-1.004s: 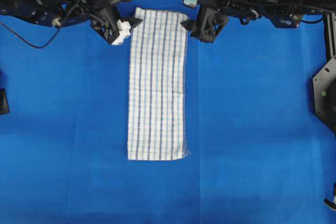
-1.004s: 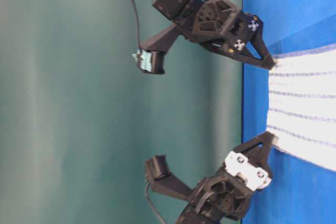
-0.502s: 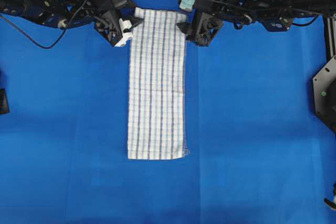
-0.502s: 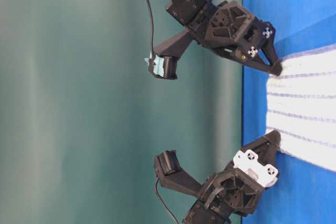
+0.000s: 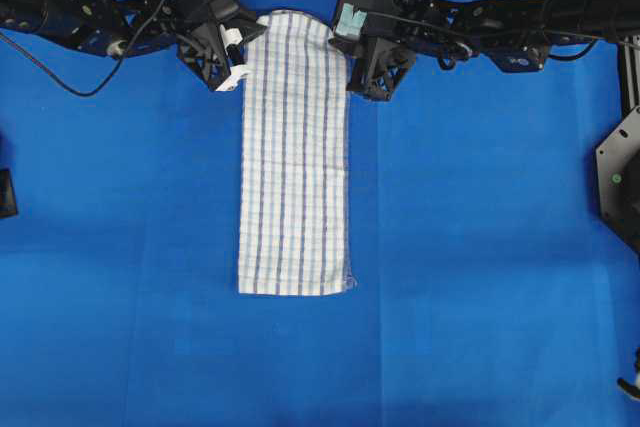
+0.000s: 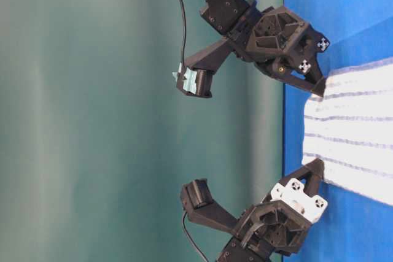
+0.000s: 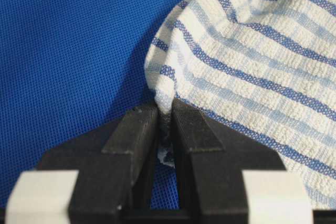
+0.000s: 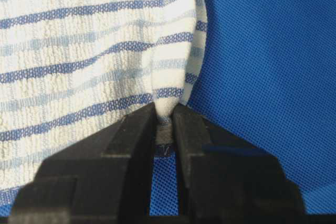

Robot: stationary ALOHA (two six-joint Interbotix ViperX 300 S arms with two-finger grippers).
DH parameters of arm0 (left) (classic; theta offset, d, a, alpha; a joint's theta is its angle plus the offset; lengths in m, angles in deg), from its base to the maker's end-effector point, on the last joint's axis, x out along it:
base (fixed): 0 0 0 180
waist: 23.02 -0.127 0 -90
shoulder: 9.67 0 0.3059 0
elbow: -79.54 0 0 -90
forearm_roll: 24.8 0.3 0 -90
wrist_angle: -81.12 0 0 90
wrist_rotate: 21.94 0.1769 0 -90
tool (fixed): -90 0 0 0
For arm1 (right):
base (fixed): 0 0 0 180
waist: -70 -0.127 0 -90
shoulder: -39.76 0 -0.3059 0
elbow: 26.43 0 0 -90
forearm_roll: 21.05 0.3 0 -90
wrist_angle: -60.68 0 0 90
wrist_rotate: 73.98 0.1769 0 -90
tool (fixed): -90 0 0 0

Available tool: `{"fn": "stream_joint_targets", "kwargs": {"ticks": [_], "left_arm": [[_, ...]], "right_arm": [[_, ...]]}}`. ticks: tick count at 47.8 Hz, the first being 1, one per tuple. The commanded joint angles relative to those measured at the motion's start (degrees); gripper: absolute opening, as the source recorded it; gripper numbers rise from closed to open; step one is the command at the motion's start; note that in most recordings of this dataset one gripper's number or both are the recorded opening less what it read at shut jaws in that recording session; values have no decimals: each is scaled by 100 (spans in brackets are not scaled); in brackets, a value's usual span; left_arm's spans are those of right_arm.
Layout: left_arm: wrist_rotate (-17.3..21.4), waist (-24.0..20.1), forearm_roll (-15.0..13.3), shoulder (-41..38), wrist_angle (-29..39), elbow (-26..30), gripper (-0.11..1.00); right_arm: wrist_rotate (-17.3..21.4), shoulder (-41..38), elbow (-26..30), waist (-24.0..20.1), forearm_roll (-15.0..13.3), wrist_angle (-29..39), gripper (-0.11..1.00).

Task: Fold the blue towel.
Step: 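Fold the top end down toward the bottom end and release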

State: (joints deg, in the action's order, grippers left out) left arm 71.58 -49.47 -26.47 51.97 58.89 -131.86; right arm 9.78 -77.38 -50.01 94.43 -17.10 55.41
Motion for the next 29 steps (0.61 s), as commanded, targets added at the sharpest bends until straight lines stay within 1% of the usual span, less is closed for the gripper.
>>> {"fn": "stream_joint_targets", "kwargs": {"ticks": [1, 9, 15, 29], "left_arm": [[18, 44, 18, 97, 26, -35, 6], [18, 79, 9, 114, 35, -35, 6], [18, 114, 18, 193, 35, -35, 6], [26, 281, 18, 791, 176, -132, 6]], "right_arm": [[0, 44, 62, 9, 18, 26, 1], [0, 141, 79, 18, 18, 70, 1], [-9, 396, 79, 18, 18, 202, 1], [-9, 861, 18, 18, 18, 483, 1]]}}
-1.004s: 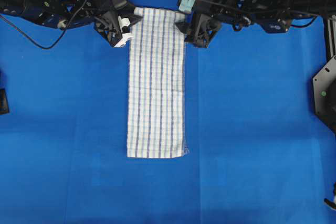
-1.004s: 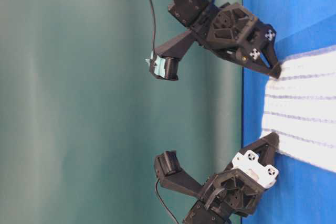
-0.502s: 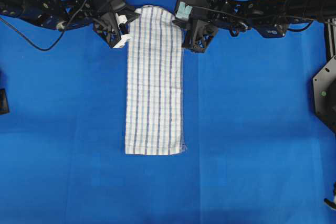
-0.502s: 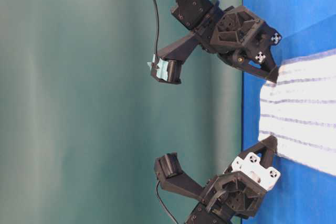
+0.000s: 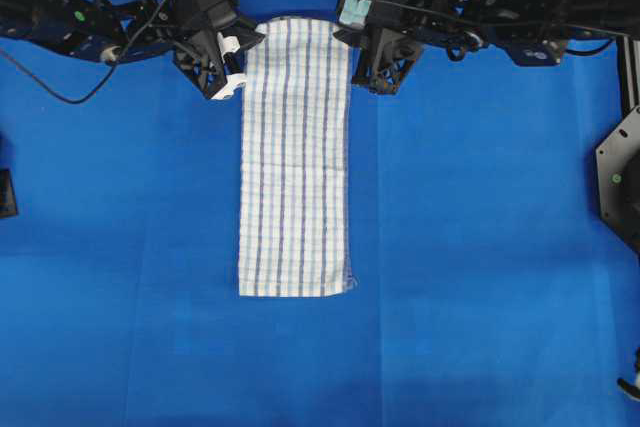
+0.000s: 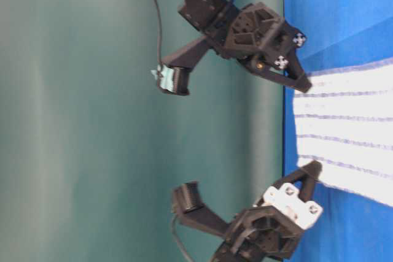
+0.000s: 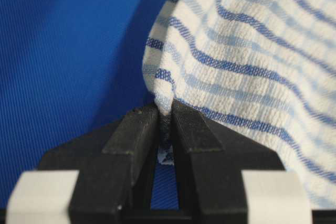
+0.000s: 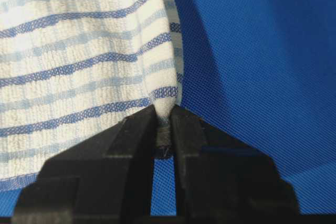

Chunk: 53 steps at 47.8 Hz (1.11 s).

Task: Fold the blue towel.
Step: 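Fold the top end down toward the bottom end and release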

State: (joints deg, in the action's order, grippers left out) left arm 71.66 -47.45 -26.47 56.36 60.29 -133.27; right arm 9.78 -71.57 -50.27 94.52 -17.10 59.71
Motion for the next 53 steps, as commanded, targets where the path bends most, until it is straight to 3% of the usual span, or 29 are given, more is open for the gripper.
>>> {"fn": "stream_joint_targets", "kwargs": {"ticks": [1, 24, 36, 44, 53], "left_arm": [[18, 97, 18, 404, 70, 0, 6], [9, 721, 18, 1529, 729, -237, 6], [-35, 1521, 18, 2013, 870, -431, 6], [-97, 2215, 0, 2030, 905, -527, 6], [-281, 2936, -18, 1951, 914, -519, 6]], "right_arm": [[-9, 316, 35, 0, 18, 79, 1], [9, 1310, -211, -563, 79, 387, 1], [9, 1758, -580, -1274, 527, 422, 1], [9, 1846, -773, -1854, 940, 396, 1], [9, 1846, -826, -2479, 1187, 299, 1]]}}
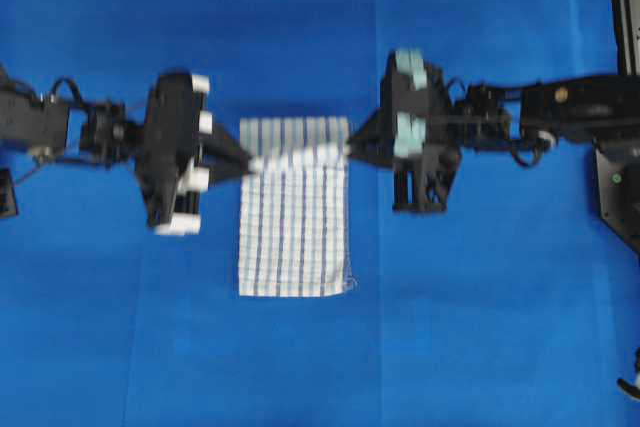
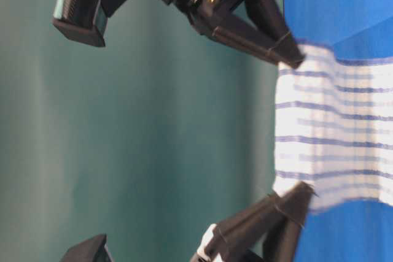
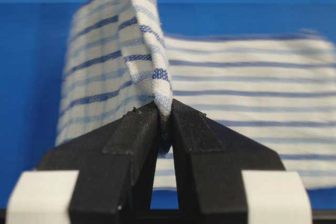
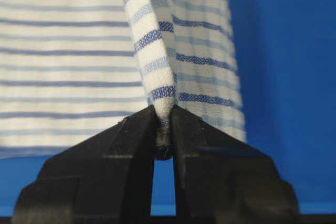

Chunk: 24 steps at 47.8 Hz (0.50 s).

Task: Fold the blue towel.
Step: 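Fold the top end down toward the bottom end and release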

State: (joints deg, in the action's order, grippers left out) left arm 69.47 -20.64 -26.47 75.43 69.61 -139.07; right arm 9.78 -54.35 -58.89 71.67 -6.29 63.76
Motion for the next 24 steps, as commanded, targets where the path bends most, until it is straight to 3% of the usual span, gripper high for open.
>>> {"fn": "stream_joint_targets", "kwargs": {"ticks": [1, 12, 24], "left_arm": [[-97, 316, -18, 35, -26, 70, 6], [-387, 888, -26, -211, -202, 79, 6], [-422, 1187, -26, -589, -413, 70, 6]], "right_arm": [[9, 114, 26, -246, 132, -132, 1], [9, -123, -53, -826, 404, -475, 1], [35, -686, -9, -1248, 721, -870, 1]]}}
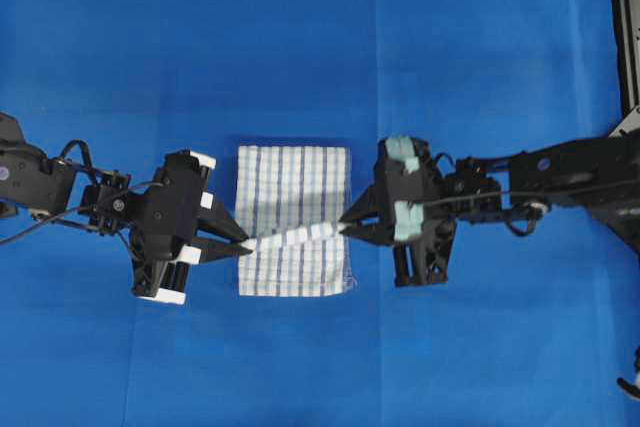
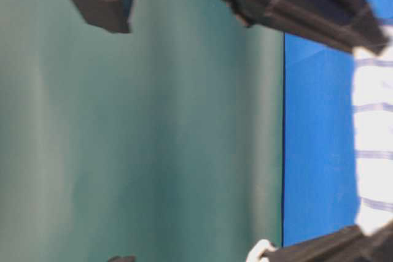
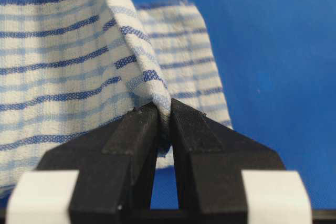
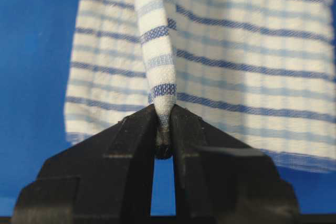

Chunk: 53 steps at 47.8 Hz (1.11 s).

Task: Fold the blue towel.
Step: 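Fold the top end down toward the bottom end and release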

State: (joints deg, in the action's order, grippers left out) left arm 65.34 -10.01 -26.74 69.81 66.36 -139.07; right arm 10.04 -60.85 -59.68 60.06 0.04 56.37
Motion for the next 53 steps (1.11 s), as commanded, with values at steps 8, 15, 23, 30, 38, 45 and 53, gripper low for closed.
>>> {"fn": "stream_joint_targets", "kwargs": {"ticks": [8, 15, 23, 30, 38, 45, 53], "left_arm": [[-18, 255, 0, -316, -290, 114, 6], [-18, 325, 0, -606, -457, 149, 6], [-9, 413, 0, -782, -510, 211, 6], [-9, 422, 0, -809, -501, 176, 8], [0, 396, 0, -809, -422, 167, 45], [88, 369, 0, -729, -167, 167, 81], [97, 281, 9, -299, 519, 149, 72]], "right_arm": [[9, -299, 79, -255, 299, -316, 1], [9, -448, 105, -360, 413, -352, 1], [9, -633, 202, -554, 466, -360, 0], [18, -747, 281, -589, 527, -334, 4], [18, -765, 290, -589, 536, -360, 36], [0, -677, 264, -554, 536, -360, 81], [-79, -193, 176, -527, 501, -211, 90]]}}
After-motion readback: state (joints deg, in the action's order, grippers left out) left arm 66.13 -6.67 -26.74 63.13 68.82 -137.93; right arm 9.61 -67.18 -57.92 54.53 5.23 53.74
